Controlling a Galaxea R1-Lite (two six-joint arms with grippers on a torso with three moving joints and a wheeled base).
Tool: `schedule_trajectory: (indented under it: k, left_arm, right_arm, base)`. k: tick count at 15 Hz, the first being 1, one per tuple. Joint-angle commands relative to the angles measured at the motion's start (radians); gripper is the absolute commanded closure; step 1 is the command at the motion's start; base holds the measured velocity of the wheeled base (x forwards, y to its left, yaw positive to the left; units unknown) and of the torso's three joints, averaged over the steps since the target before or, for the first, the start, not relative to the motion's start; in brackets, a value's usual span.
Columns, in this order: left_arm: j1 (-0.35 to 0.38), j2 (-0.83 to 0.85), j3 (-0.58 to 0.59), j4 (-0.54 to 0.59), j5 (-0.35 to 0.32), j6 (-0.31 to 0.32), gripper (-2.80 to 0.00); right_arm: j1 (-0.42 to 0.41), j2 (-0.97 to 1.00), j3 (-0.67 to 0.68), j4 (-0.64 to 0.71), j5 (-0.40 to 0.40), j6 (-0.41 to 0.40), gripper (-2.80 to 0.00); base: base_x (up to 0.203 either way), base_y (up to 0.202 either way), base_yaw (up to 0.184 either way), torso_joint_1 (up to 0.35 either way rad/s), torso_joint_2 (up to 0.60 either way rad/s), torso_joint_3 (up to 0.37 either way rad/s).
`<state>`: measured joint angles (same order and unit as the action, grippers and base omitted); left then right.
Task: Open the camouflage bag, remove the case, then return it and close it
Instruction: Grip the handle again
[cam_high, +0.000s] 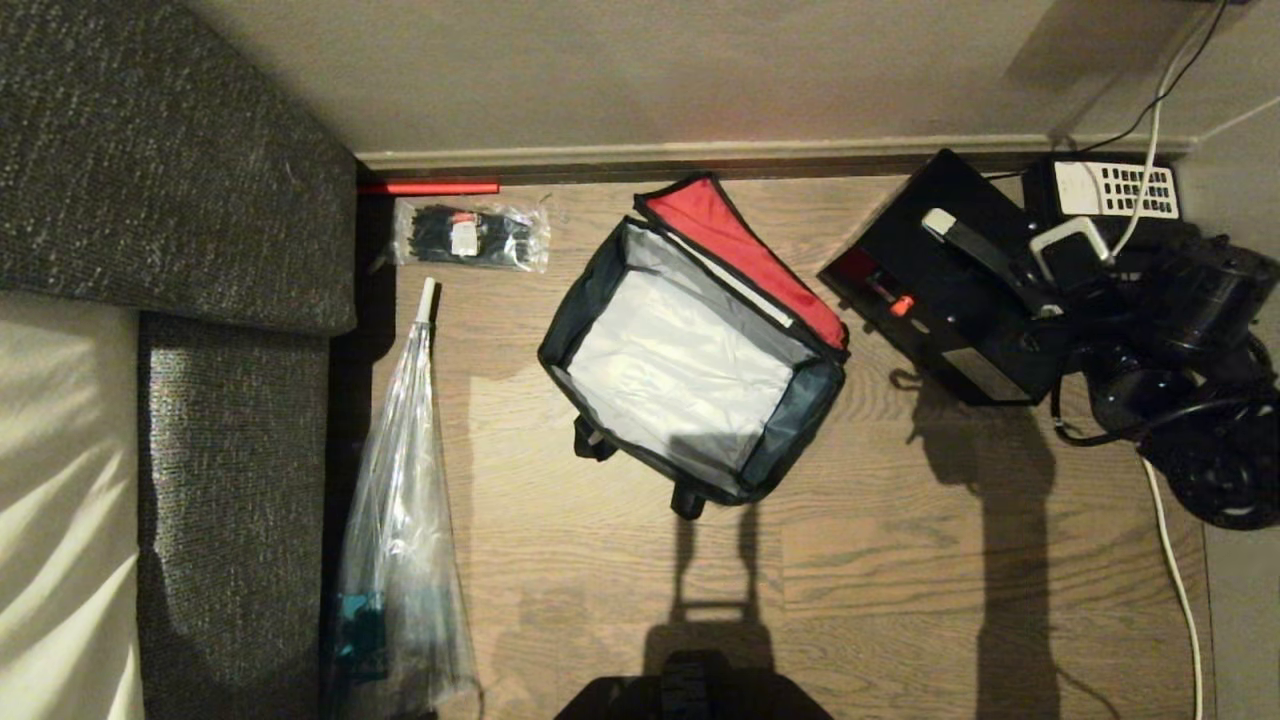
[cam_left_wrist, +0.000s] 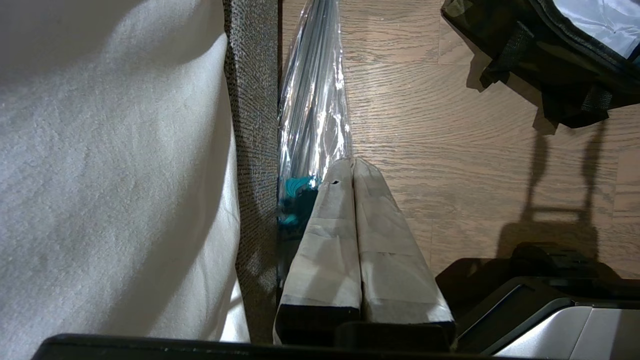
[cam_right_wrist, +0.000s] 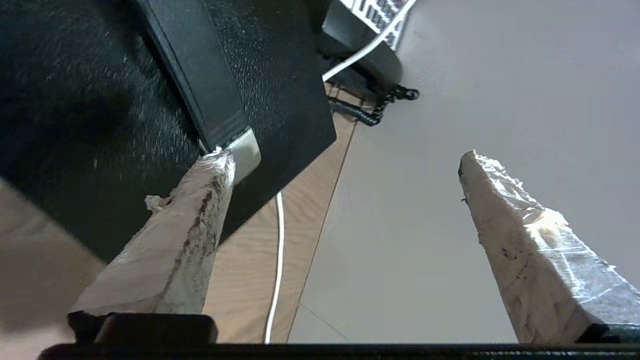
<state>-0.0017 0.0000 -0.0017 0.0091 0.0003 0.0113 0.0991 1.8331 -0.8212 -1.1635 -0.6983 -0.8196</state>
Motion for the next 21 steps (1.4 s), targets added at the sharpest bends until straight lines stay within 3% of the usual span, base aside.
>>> schedule_trajectory:
  k: [1, 5, 8, 13, 17, 21]
  left_arm:
    - [0.0, -0.001, 0.0, 0.0, 0.001, -0.001, 0.0]
    - [0.0, 0.0, 0.0, 0.0, 0.0, -0.001, 0.0]
    - [0.0, 0.0, 0.0, 0.0, 0.0, -0.001, 0.0]
    - [0.0, 0.0, 0.0, 0.0, 0.0, 0.001, 0.0]
    - [0.0, 0.0, 0.0, 0.0, 0.0, 0.001, 0.0]
    - [0.0, 0.0, 0.0, 0.0, 0.0, 0.001, 0.0]
  right_arm:
    - [0.038, 0.078, 0.005, -0.082, -0.028, -0.002, -2.8]
    - [0.079, 0.121, -0.024, -0.25, -0.027, -0.047, -2.8]
    - [0.08, 0.156, -0.04, -0.27, -0.025, -0.109, -2.8]
    - [0.071, 0.262, -0.125, -0.287, -0.03, -0.128, -2.8]
    - [0.018, 0.328, -0.24, -0.353, -0.029, -0.16, -2.8]
    - [-0.072, 0.398, -0.32, -0.366, -0.023, -0.248, -2.8]
  base:
    - [0.0, 0.0, 0.0, 0.0, 0.0, 0.0]
    - [0.0, 0.0, 0.0, 0.0, 0.0, 0.0]
    - [0.0, 0.0, 0.0, 0.0, 0.0, 0.0]
    - [0.0, 0.0, 0.0, 0.0, 0.0, 0.0]
    - [0.0, 0.0, 0.0, 0.0, 0.0, 0.0]
    - [0.0, 0.0, 0.0, 0.0, 0.0, 0.0]
